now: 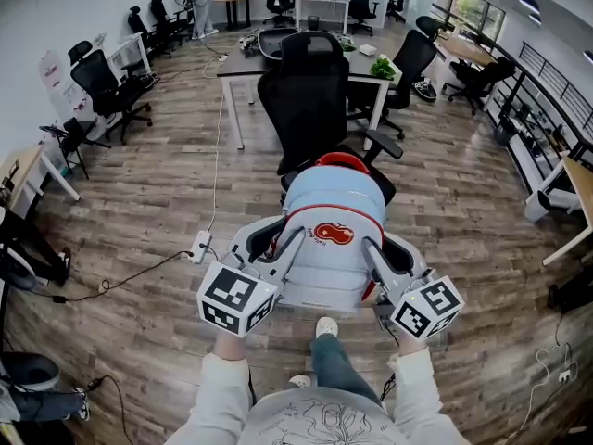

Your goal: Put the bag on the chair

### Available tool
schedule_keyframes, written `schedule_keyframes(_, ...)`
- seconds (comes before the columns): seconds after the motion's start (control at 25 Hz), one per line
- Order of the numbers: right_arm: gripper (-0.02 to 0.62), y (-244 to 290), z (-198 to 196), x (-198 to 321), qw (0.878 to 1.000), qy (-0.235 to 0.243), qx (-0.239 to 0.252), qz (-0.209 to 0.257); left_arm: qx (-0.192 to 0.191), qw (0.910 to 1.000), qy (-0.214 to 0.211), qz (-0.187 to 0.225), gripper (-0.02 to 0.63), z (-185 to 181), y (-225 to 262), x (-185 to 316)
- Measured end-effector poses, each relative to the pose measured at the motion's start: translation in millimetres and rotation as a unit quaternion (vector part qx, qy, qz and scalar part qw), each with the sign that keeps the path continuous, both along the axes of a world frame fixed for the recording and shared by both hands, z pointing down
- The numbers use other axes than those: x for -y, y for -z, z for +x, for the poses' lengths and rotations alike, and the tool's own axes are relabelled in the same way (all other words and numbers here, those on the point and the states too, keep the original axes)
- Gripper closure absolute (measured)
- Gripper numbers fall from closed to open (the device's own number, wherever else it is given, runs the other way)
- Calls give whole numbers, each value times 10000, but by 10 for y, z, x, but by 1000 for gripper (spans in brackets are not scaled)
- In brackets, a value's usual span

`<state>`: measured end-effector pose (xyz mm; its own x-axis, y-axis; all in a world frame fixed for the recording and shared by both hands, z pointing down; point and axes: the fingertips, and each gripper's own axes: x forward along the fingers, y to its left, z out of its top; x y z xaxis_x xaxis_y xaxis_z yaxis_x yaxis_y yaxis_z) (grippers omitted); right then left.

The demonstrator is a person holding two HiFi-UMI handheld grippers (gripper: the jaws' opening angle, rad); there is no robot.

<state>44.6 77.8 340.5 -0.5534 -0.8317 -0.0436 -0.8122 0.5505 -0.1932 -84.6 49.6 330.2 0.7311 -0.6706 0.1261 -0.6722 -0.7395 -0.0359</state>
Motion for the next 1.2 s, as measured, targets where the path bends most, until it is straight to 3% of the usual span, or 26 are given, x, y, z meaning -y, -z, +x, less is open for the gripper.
schedule_keyframes(0.64, 508, 57, 362, 970, 9993, 347, -27, 104, 35, 9994, 343, 50, 491, 348, 49, 892)
schedule_keyframes(1.2, 508, -46, 632, 1321, 9996, 273, 4, -37, 128, 9996, 227, -64, 492, 629, -42, 1273)
